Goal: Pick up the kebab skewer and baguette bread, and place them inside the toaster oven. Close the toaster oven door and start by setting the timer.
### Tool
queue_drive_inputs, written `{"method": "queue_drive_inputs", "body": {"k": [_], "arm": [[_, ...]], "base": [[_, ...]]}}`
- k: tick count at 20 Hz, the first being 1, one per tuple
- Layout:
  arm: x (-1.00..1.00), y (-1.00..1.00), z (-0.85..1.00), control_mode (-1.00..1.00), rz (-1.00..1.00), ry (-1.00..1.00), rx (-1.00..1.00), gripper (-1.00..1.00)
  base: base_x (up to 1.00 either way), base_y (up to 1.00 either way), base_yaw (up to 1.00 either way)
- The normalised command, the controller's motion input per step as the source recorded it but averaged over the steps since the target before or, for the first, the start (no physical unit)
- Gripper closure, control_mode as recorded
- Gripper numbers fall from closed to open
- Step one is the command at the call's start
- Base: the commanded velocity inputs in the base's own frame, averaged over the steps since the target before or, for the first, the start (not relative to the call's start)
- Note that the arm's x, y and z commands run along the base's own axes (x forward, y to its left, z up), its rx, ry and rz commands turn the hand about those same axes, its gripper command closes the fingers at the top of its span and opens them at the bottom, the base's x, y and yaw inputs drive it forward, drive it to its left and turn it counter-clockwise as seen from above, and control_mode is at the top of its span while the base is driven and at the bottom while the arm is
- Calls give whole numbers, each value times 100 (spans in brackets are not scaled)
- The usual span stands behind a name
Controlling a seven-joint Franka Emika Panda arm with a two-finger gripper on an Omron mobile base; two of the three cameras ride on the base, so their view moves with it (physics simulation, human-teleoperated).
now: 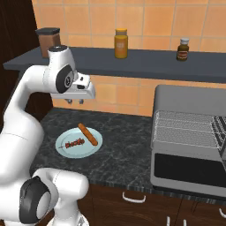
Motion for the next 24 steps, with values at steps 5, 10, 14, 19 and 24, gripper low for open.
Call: {"method": "queue_drive_inputs", "body": {"k": [5, 10, 14, 19, 24], "arm": [[-49, -13, 0, -100, -2, -3, 0, -100], [-60, -91, 0, -100, -8, -1, 1, -100], [-7, -77, 0, -100, -9, -2, 0, -100], [-1, -70, -7, -100, -5, -12, 0, -100], [-40, -91, -13, -100, -6, -15, 0, -100]], "base": [[0, 0, 0], [0, 0, 0], [0, 0, 0], [0, 0, 0], [0, 0, 0]]}}
